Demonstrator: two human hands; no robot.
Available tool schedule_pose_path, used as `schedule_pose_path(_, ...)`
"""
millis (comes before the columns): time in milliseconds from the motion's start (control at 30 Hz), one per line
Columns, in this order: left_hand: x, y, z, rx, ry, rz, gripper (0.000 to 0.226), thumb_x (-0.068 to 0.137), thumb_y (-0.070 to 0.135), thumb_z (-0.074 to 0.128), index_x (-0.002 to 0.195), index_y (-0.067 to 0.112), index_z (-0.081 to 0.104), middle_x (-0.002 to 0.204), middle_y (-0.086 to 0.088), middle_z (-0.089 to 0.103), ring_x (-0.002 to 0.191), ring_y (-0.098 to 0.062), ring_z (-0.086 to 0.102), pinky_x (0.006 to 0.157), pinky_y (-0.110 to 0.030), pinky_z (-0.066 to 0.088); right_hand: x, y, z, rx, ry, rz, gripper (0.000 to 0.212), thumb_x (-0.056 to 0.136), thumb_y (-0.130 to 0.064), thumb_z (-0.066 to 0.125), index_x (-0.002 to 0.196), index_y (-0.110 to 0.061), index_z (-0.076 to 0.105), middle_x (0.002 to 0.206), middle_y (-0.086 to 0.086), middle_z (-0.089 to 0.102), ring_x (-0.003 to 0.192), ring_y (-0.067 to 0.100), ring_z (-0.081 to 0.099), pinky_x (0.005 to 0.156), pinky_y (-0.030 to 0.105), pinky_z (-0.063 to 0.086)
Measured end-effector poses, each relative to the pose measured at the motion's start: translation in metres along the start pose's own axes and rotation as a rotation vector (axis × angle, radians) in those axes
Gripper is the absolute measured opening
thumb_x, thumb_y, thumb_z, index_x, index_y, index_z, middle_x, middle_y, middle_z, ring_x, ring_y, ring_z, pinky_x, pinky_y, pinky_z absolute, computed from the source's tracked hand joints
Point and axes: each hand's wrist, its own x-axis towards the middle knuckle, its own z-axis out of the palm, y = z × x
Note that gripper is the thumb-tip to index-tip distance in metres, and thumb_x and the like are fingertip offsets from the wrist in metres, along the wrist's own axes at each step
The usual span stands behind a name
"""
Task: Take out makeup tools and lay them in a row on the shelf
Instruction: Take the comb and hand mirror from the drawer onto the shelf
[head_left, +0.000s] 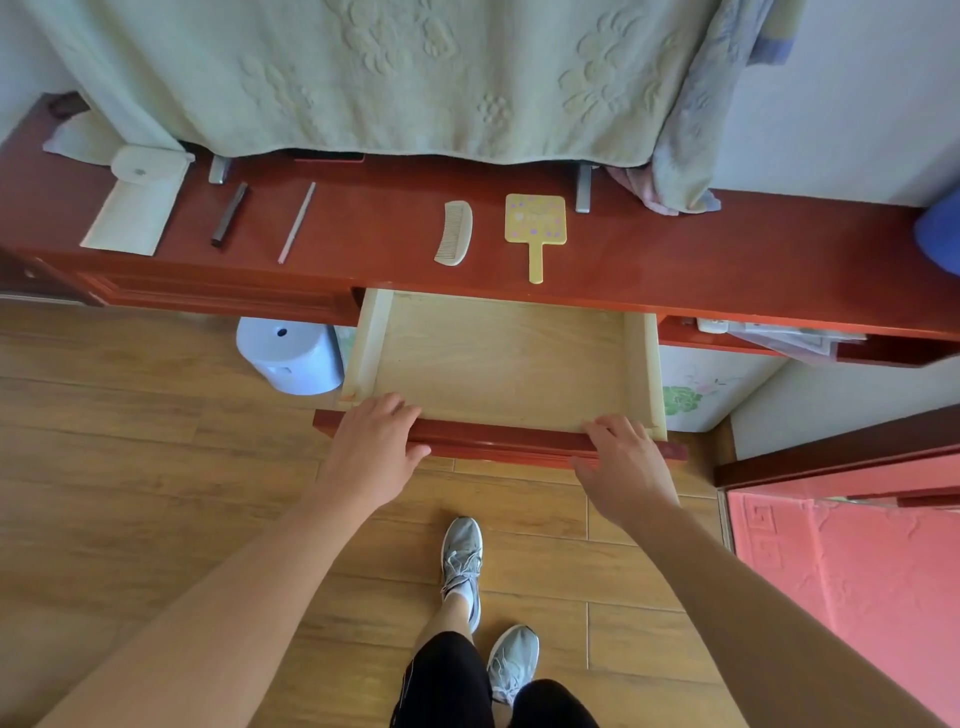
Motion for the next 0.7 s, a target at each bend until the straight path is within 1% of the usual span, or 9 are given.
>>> schedule_pose_path(133, 0.001, -0.003, 0.008, 0.007, 0.059, -0.013, 0.037, 0.086, 0.032, 0.075, 0.118, 0.014, 0.071, 0.109, -0.003, 0.067, 0.095, -0.025, 0.063, 0.082, -0.039, 0.054, -0.002, 0.002, 0.005, 0.01, 0.064, -0.002, 0.036, 0.095, -0.034, 0.055, 0.126, -0.016, 0.06, 0.125, 0.003, 0.054, 0.113, 0.022, 0.048, 0.093, 0.034, 0.045)
schedule_pose_path(300, 0.003, -0.003, 0.007, 0.005, 0.087, -0.004, 0.034, 0.083, 0.031, 0.079, 0.113, 0.015, 0.074, 0.099, -0.002, 0.068, 0.085, -0.023, 0.063, 0.073, -0.036, 0.054, 0.0, 0.003, 0.004, 0.024, 0.067, 0.015, 0.033, 0.095, -0.032, 0.057, 0.124, -0.017, 0.062, 0.122, 0.003, 0.056, 0.111, 0.023, 0.049, 0.088, 0.035, 0.047)
schedule_pose_path(500, 0.015, -0.005, 0.002, 0.0, 0.087, -0.012, 0.033, 0.082, 0.031, 0.08, 0.11, 0.016, 0.075, 0.096, 0.0, 0.067, 0.084, -0.022, 0.063, 0.069, -0.035, 0.054, 0.012, 0.002, -0.001, 0.022, 0.052, 0.032, 0.032, 0.096, -0.033, 0.057, 0.124, -0.019, 0.063, 0.123, 0.001, 0.056, 0.113, 0.021, 0.049, 0.087, 0.032, 0.047)
schedule_pose_path(700, 0.043, -0.005, -0.012, 0.006, 0.081, -0.015, 0.035, 0.087, 0.035, 0.075, 0.117, 0.018, 0.073, 0.104, 0.0, 0.068, 0.093, -0.02, 0.062, 0.075, -0.033, 0.054, 0.04, 0.002, -0.01, 0.029, 0.046, 0.049, 0.03, 0.096, -0.031, 0.058, 0.122, -0.017, 0.064, 0.121, 0.001, 0.056, 0.112, 0.021, 0.049, 0.086, 0.032, 0.047)
